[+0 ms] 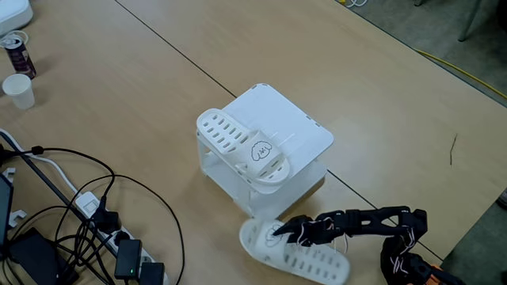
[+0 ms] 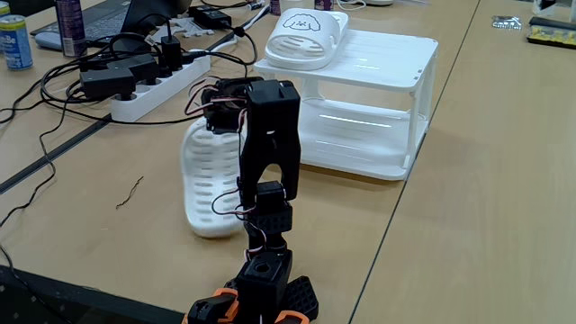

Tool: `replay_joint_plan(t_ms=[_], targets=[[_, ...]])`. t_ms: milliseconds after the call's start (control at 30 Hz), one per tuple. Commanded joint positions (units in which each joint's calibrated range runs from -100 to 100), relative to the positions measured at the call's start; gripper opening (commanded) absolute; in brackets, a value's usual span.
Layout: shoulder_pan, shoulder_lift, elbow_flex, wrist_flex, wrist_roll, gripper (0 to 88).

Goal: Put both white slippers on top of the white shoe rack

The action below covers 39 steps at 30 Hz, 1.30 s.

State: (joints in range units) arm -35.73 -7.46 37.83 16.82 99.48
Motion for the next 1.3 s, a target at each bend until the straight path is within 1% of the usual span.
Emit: replay_joint_plan(t_ms=[0,167,367,433,500,533,567,800,1033,1267], targets=[[0.3,-0.2,-6.9,-1.6,0.5,17.9],[0.9,-0.7,-6.3,-0.9,0.5,21.6],[-0.1,-4.4,-3.6,-0.9,0.5,19.6],[-2.3,-7.6,-0.9,-0.9,0.5,12.5],[-3.7,-10.3,1.8,-0.9,0.5,1.9],[-4.5,-11.5,3.1,-0.9,0.5,0.1],[-5.5,-12.5,4.2,-0.9,0.5,1.3],[-13.1,-14.4,12.6,-1.1,0.5,0.7],[-12.9,-12.9,17.2,-1.3,0.5,0.7],[-12.2,-7.3,17.4,-1.4,0.5,0.7]])
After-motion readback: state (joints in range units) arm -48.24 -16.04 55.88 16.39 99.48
